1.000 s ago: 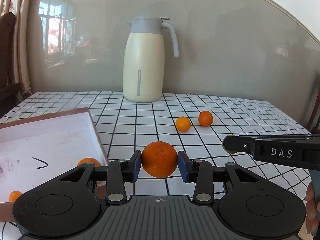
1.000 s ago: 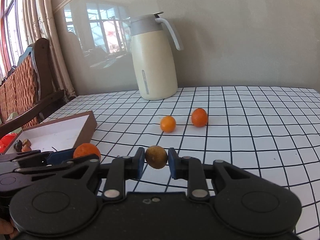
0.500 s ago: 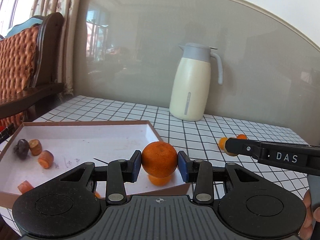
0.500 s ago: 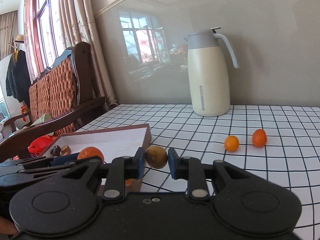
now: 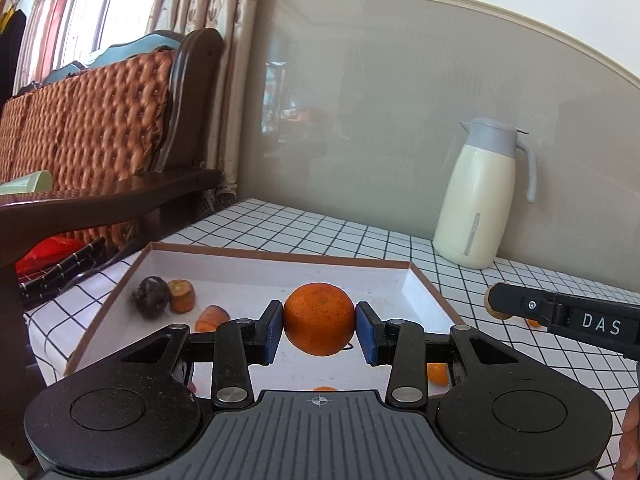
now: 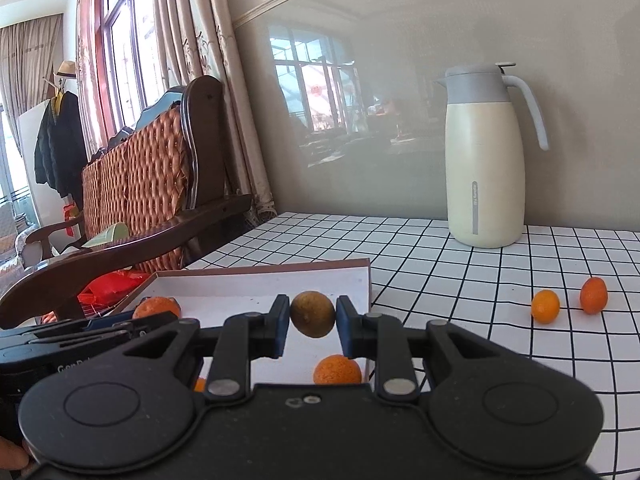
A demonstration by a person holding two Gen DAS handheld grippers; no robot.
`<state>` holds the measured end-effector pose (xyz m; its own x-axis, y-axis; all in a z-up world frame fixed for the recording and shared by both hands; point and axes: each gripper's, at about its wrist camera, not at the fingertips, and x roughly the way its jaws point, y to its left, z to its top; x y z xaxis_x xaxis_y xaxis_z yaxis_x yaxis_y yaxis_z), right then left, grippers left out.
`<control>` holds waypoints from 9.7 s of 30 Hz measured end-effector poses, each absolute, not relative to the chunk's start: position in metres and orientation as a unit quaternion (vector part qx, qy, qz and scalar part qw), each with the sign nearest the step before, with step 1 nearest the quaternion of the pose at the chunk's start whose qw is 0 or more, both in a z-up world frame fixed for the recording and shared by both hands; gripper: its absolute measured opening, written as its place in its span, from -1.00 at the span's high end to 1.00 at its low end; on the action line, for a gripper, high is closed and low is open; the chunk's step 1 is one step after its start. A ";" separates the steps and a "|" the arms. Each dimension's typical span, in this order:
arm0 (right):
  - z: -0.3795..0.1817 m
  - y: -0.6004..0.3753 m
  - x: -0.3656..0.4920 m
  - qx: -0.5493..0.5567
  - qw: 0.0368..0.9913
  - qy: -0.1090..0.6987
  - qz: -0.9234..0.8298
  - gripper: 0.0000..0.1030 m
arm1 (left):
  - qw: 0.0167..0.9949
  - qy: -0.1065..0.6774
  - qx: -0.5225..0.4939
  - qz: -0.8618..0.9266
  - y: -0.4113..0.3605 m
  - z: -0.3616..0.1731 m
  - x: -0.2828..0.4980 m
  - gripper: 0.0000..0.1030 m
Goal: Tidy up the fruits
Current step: 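Carry the mandarin and kiwi over the white box and open both tools, then withdraw both open tools from the box toward the last two mandarins, then grasp a mandarin with the left tool while the right tool grasps the other mandarin, then carry both held mandarins over the white box and open both tools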
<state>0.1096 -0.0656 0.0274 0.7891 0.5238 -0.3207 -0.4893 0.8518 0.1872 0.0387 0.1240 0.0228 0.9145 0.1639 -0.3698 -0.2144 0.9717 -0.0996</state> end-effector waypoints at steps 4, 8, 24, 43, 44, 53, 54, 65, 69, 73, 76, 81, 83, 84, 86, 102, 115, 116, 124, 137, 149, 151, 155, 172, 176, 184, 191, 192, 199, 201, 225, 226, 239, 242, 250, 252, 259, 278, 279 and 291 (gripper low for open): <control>0.025 -0.055 0.112 0.044 0.944 0.186 0.269 0.67 | 0.974 0.178 -0.072 0.118 0.135 0.022 0.038 0.23; 0.022 -0.047 0.116 0.042 0.944 0.190 0.267 0.67 | 0.973 0.174 -0.070 0.137 0.145 0.021 0.037 0.23; 0.015 -0.021 0.134 0.049 0.946 0.201 0.249 0.67 | 0.960 0.187 -0.077 0.195 0.185 0.009 0.039 0.23; 0.029 -0.037 0.116 0.060 0.976 0.081 0.194 -0.88 | 0.960 0.123 -0.031 0.251 0.186 0.032 0.035 -1.00; 0.029 -0.038 0.116 0.062 0.976 0.082 0.195 -0.88 | 0.960 0.122 -0.030 0.250 0.186 0.032 0.035 -1.00; 0.029 -0.042 0.117 0.076 0.974 0.089 0.196 -0.88 | 0.962 0.124 -0.025 0.243 0.179 0.032 0.034 -1.00; 0.028 -0.043 0.117 0.077 0.973 0.091 0.196 -0.88 | 0.962 0.125 -0.024 0.242 0.177 0.032 0.034 -1.00; 0.029 -0.062 0.117 0.091 0.971 0.103 0.198 -0.88 | 0.968 0.127 -0.010 0.217 0.151 0.032 0.040 -1.00; 0.029 -0.072 0.119 0.098 0.969 0.110 0.197 -0.88 | 0.971 0.126 0.002 0.202 0.136 0.033 0.045 -1.00; 0.029 -0.084 0.120 0.106 0.967 0.120 0.196 -0.88 | 0.975 0.126 0.014 0.184 0.119 0.033 0.050 -1.00; 0.029 -0.091 0.120 0.109 0.967 0.124 0.195 -0.88 | 0.976 0.128 0.019 0.173 0.107 0.032 0.053 -1.00; 0.028 -0.103 0.120 0.109 0.965 0.136 0.194 -0.88 | 0.978 0.134 0.024 0.156 0.092 0.030 0.060 -1.00; 0.027 -0.108 0.119 0.108 0.965 0.142 0.192 -0.88 | 0.979 0.136 0.026 0.149 0.085 0.029 0.062 -1.00; 0.027 -0.111 0.119 0.107 0.965 0.144 0.190 -0.88 | 0.980 0.137 0.028 0.144 0.082 0.029 0.063 -1.00; 0.026 -0.117 0.119 0.107 0.965 0.149 0.185 -0.88 | 0.980 0.139 0.029 0.136 0.076 0.028 0.065 -1.00; 0.018 -0.168 0.118 0.106 0.971 0.174 0.126 -0.88 | 0.985 0.162 0.028 0.057 0.016 0.023 0.084 -1.00; 0.002 -0.210 0.131 0.091 0.969 0.226 0.030 -0.88 | 0.983 0.181 0.021 0.008 -0.034 0.019 0.107 -1.00; 0.000 -0.212 0.131 0.087 0.969 0.229 0.029 -0.88 | 0.983 0.182 0.024 0.003 -0.038 0.019 0.110 -1.00; -0.005 -0.239 0.140 0.093 0.967 0.236 0.011 -0.72 | 0.979 0.201 0.034 -0.020 -0.068 0.008 0.131 -1.00; -0.015 -0.252 0.186 0.092 0.956 0.274 0.045 0.00 | 0.963 0.262 0.034 -0.049 -0.101 -0.021 0.186 -0.47; -0.019 -0.249 0.224 0.090 0.955 0.279 0.051 0.06 | 0.957 0.278 0.037 -0.074 -0.134 -0.034 0.222 -0.09; -0.019 -0.251 0.226 0.093 0.955 0.279 0.048 0.06 | 0.956 0.279 0.037 -0.079 -0.140 -0.035 0.227 -0.09; -0.019 -0.254 0.231 0.101 0.954 0.279 0.045 0.07 | 0.957 0.276 0.040 -0.082 -0.149 -0.035 0.237 -0.09; -0.033 -0.243 0.259 0.096 0.947 0.302 0.046 0.23 | 0.959 0.281 0.011 -0.041 -0.112 -0.036 0.247 0.34; -0.035 -0.240 0.267 0.095 0.945 0.308 0.047 0.47 | 0.959 0.282 0.007 -0.042 -0.107 -0.036 0.247 0.34; -0.034 -0.239 0.260 0.092 0.948 0.302 0.044 0.49 | 0.959 0.280 0.000 -0.044 -0.103 -0.036 0.244 0.34; -0.031 -0.239 0.247 0.099 0.946 0.303 0.056 0.49 | 0.959 0.279 0.007 -0.046 -0.102 -0.035 0.237 0.34; -0.030 -0.237 0.245 0.097 0.947 0.302 0.057 0.49 | 0.959 0.279 0.009 -0.046 -0.102 -0.035 0.236 0.34; -0.024 -0.239 0.230 0.093 0.948 0.300 0.058 0.49 | 0.959 0.276 0.021 -0.055 -0.106 -0.033 0.222 0.34; -0.024 -0.240 0.227 0.097 0.947 0.301 0.056 0.50 | 0.959 0.278 0.023 -0.060 -0.107 -0.033 0.217 0.35; -0.012 -0.229 0.133 0.106 0.952 0.277 0.072 0.50 | 0.958 0.266 0.035 -0.096 -0.088 -0.031 0.120 0.36; -0.012 -0.228 0.130 0.105 0.952 0.277 0.074 0.50 | 0.959 0.266 0.033 -0.096 -0.086 -0.030 0.117 0.36; -0.017 -0.191 0.092 0.066 0.948 0.282 0.130 0.50 | 0.966 0.242 0.030 -0.090 -0.051 -0.010 0.065 0.36; -0.013 -0.182 0.089 0.062 0.948 0.275 0.147 0.50 | 0.969 0.234 0.026 -0.082 -0.039 -0.003 0.054 0.36; -0.003 -0.151 0.077 0.051 0.945 0.257 0.195 0.50 | 0.975 0.215 0.010 -0.051 -0.005 0.010 0.033 0.36; -0.001 -0.143 0.078 0.050 0.944 0.254 0.207 0.50 | 0.977 0.211 0.005 -0.041 0.004 0.012 0.029 0.36; 0.005 -0.115 0.080 0.050 0.938 0.244 0.242 0.50 | 0.979 0.202 -0.010 -0.007 0.033 0.016 0.021 0.36; 0.012 -0.043 0.088 0.067 0.922 0.224 0.308 0.50 | 0.979 0.186 -0.039 0.078 0.103 0.022 0.012 0.36; 0.012 -0.041 0.090 0.070 0.921 0.223 0.310 0.50 | 0.978 0.186 -0.040 0.082 0.105 0.022 0.012 0.36; 0.014 -0.007 0.096 0.072 0.918 0.211 0.327 0.50 | 0.973 0.195 -0.041 0.117 0.137 0.014 0.018 0.36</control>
